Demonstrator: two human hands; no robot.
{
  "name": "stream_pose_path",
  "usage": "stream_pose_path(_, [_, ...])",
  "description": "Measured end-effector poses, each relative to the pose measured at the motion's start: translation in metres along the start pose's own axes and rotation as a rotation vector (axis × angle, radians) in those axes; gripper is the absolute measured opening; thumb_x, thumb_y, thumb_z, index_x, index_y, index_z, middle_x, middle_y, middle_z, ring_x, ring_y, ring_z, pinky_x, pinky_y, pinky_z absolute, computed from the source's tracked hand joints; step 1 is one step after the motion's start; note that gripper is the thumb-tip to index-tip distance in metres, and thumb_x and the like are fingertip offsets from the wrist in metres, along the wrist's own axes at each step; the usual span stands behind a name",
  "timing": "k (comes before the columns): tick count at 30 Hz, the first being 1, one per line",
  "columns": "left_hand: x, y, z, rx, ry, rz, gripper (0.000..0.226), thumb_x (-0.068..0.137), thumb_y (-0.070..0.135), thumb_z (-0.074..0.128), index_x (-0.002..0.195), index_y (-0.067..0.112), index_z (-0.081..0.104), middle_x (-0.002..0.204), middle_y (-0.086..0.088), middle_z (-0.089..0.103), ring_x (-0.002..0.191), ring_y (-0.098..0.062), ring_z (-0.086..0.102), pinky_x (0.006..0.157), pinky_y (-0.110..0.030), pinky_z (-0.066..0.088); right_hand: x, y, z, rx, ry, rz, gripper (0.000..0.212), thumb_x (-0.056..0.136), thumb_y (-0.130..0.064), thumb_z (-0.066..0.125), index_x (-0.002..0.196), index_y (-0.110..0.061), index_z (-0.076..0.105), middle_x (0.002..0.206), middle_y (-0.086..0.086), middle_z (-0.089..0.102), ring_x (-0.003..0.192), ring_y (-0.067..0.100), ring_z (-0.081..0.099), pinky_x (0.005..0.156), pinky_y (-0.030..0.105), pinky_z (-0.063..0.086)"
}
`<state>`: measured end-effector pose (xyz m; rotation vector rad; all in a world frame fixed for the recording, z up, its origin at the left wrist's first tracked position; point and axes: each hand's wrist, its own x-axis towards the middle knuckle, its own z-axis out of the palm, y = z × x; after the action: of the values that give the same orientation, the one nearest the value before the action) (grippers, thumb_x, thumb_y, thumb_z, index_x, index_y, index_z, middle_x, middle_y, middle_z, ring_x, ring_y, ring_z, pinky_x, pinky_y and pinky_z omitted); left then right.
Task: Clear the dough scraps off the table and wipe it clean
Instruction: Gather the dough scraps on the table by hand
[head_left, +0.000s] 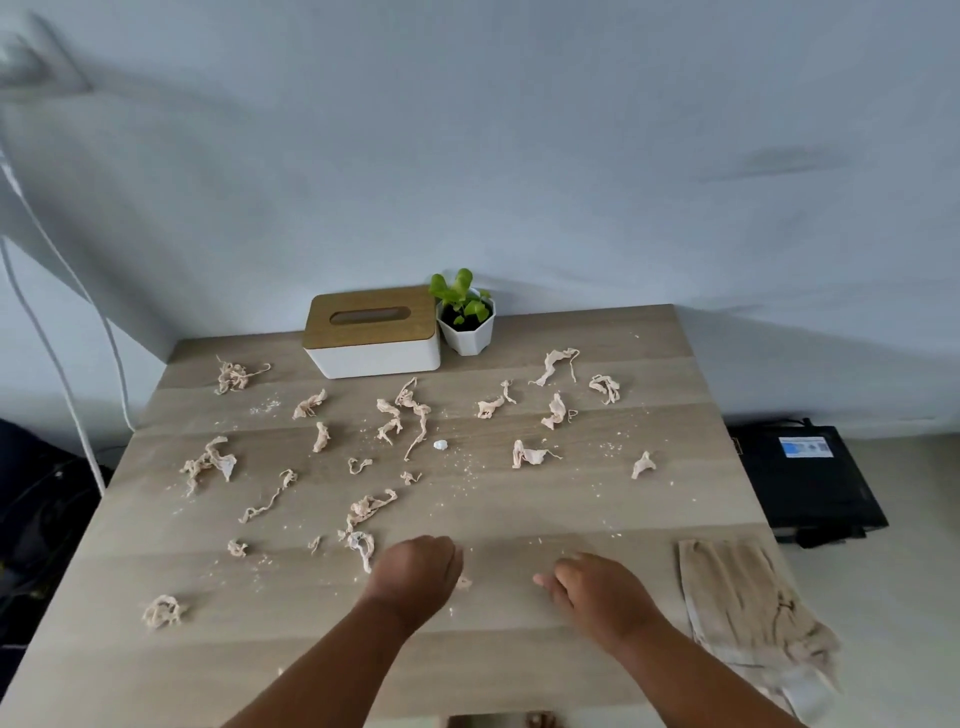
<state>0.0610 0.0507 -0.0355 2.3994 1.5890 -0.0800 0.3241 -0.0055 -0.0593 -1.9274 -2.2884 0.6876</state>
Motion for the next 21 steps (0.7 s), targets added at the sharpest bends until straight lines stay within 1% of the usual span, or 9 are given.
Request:
stream_pose_path(1, [-0.001, 0.003, -0.001, -0.033, 0.0, -0.043, 0.035, 0.104, 0.043, 0.049, 0.086, 0.016, 0.062, 0.082, -0.009, 0.07, 0.08, -0.034, 0.069, 0.065, -0.039, 0.048, -0.002, 0.002, -0.003, 0.006, -0.008, 0.003, 0.048, 0.106, -0.057, 0.038, 0.097, -0.019, 0.066, 0.101, 0.006, 0.069, 0.097, 0.029, 0.066, 0.082, 0.037, 0.047])
stream_pose_path(2, [-0.002, 0.006, -0.003, -0.053, 0.002, -0.065, 0.037, 0.107, 0.047, 0.039, 0.095, 0.018, 0.059, 0.09, -0.01, 0.071, 0.087, -0.035, 0.068, 0.07, -0.041, 0.048, -0.005, 0.004, -0.006, 0.009, -0.015, 0.005, 0.047, 0.107, -0.056, 0.037, 0.099, -0.019, 0.066, 0.103, 0.006, 0.07, 0.098, 0.029, 0.066, 0.083, 0.037, 0.047])
stream_pose_path(4, [-0.002, 0.011, -0.007, -0.112, -0.001, -0.092, 0.037, 0.108, 0.05, 0.031, 0.103, 0.019, 0.05, 0.095, -0.01, 0.072, 0.092, -0.036, 0.068, 0.073, -0.041, 0.048, -0.007, 0.008, -0.012, 0.009, -0.029, 0.016, 0.044, 0.107, -0.054, 0.036, 0.101, -0.019, 0.063, 0.105, 0.006, 0.07, 0.1, 0.03, 0.066, 0.083, 0.038, 0.047])
stream_pose_path(8, [0.003, 0.022, -0.019, -0.185, -0.016, -0.105, 0.031, 0.109, 0.046, 0.034, 0.105, 0.018, 0.045, 0.098, -0.012, 0.073, 0.094, -0.036, 0.067, 0.073, -0.039, 0.046, -0.008, 0.014, -0.026, -0.044, 0.012, 0.039, 0.045, 0.108, -0.052, 0.033, 0.108, -0.016, 0.06, 0.108, 0.009, 0.072, 0.104, 0.032, 0.067, 0.081, 0.039, 0.048])
stream_pose_path(12, [0.01, 0.024, -0.022, -0.2, -0.015, -0.12, 0.028, 0.109, 0.044, 0.036, 0.11, 0.019, 0.049, 0.102, -0.008, 0.072, 0.097, -0.034, 0.066, 0.073, -0.035, 0.042, -0.012, 0.018, -0.036, -0.127, 0.092, 0.095, 0.047, 0.107, -0.056, 0.029, 0.109, -0.022, 0.063, 0.103, 0.005, 0.074, 0.097, 0.028, 0.07, 0.073, 0.034, 0.048])
stream_pose_path(15, [0.017, 0.023, -0.022, -0.222, -0.002, -0.108, 0.025, 0.108, 0.043, 0.039, 0.111, 0.022, 0.052, 0.1, -0.008, 0.072, 0.095, -0.033, 0.067, 0.07, -0.033, 0.038, -0.016, 0.016, -0.041, -0.093, 0.141, 0.128, 0.049, 0.105, -0.058, 0.028, 0.099, -0.024, 0.063, 0.093, 0.002, 0.074, 0.087, 0.024, 0.071, 0.066, 0.033, 0.042])
stream_pose_path(17, [0.023, 0.021, -0.021, -0.247, -0.008, -0.107, 0.023, 0.108, 0.043, 0.04, 0.109, 0.023, 0.052, 0.098, -0.009, 0.072, 0.093, -0.034, 0.066, 0.068, -0.032, 0.035, -0.016, 0.013, -0.044, -0.07, 0.16, 0.151, 0.044, 0.104, -0.057, 0.029, 0.089, -0.025, 0.056, 0.088, 0.001, 0.071, 0.082, 0.023, 0.069, 0.064, 0.032, 0.038])
stream_pose_path(19, [0.031, 0.019, -0.021, -0.287, -0.034, -0.102, 0.018, 0.107, 0.043, 0.039, 0.102, 0.027, 0.045, 0.096, -0.008, 0.071, 0.089, -0.033, 0.064, 0.069, -0.033, 0.034, -0.015, 0.011, -0.049, -0.042, 0.171, 0.19, 0.037, 0.101, -0.054, 0.031, 0.082, -0.026, 0.045, 0.084, 0.0, 0.068, 0.079, 0.022, 0.067, 0.062, 0.032, 0.036])
stream_pose_path(21, [0.037, 0.017, -0.019, -0.309, -0.054, -0.08, 0.019, 0.107, 0.044, 0.036, 0.094, 0.03, 0.035, 0.094, -0.006, 0.069, 0.087, -0.033, 0.062, 0.069, -0.034, 0.034, -0.014, 0.009, -0.053, -0.011, 0.182, 0.245, 0.034, 0.097, -0.05, 0.033, 0.081, -0.022, 0.042, 0.081, 0.0, 0.064, 0.077, 0.022, 0.064, 0.061, 0.034, 0.039])
